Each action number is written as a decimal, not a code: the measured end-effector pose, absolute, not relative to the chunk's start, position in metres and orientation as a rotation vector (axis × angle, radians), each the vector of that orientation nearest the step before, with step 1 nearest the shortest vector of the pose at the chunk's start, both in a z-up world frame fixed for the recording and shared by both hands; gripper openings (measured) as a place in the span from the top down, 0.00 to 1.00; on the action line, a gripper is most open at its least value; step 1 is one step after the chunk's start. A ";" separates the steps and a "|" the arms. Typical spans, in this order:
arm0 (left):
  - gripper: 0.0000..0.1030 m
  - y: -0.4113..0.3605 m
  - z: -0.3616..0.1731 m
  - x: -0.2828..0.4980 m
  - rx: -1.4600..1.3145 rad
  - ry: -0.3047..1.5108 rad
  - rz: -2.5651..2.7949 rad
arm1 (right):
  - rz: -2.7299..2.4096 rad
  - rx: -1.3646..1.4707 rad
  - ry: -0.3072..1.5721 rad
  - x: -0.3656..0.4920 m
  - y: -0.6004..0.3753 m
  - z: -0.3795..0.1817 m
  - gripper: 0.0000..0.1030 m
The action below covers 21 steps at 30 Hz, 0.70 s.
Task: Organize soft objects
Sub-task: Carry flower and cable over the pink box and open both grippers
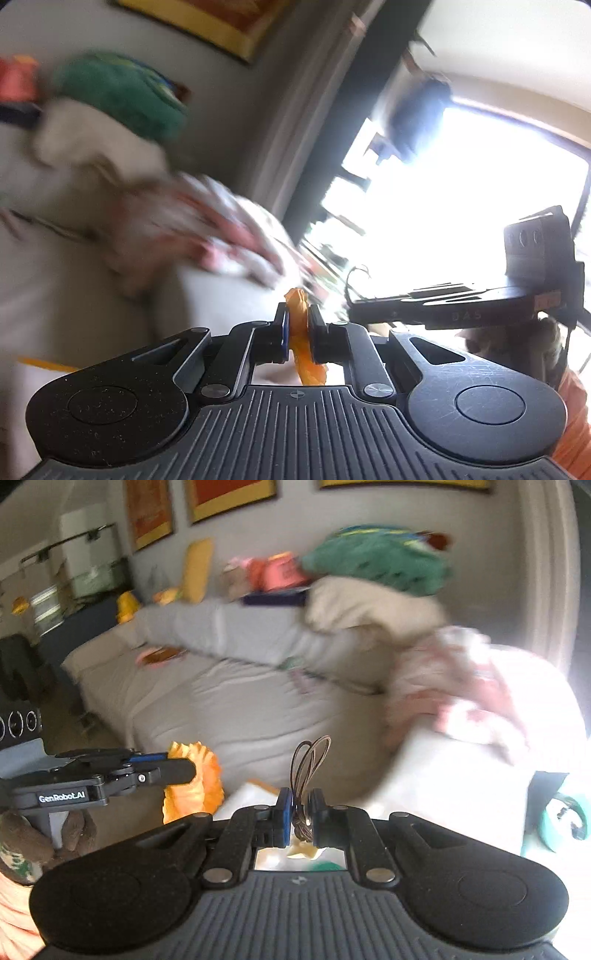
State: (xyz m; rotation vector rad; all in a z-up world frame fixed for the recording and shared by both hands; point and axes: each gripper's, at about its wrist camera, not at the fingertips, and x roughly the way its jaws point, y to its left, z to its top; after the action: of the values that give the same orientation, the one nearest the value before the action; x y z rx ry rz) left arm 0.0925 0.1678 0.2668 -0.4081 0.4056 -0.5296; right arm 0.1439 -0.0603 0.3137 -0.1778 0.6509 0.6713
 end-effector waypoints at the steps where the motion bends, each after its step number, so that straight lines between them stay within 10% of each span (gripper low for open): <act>1: 0.88 0.148 0.262 0.101 -0.413 0.433 -0.558 | 0.643 -0.165 0.648 0.143 -0.079 0.309 0.90; 21: 0.83 0.021 0.121 0.196 -0.285 0.773 -0.663 | 0.424 0.011 0.893 0.212 -0.181 0.148 0.90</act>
State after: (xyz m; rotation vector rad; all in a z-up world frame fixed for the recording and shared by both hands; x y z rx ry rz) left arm 0.1959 0.0206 0.1212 -0.2854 0.7734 -0.6628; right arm 0.2117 -0.1808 0.1484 0.0111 0.8929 0.4243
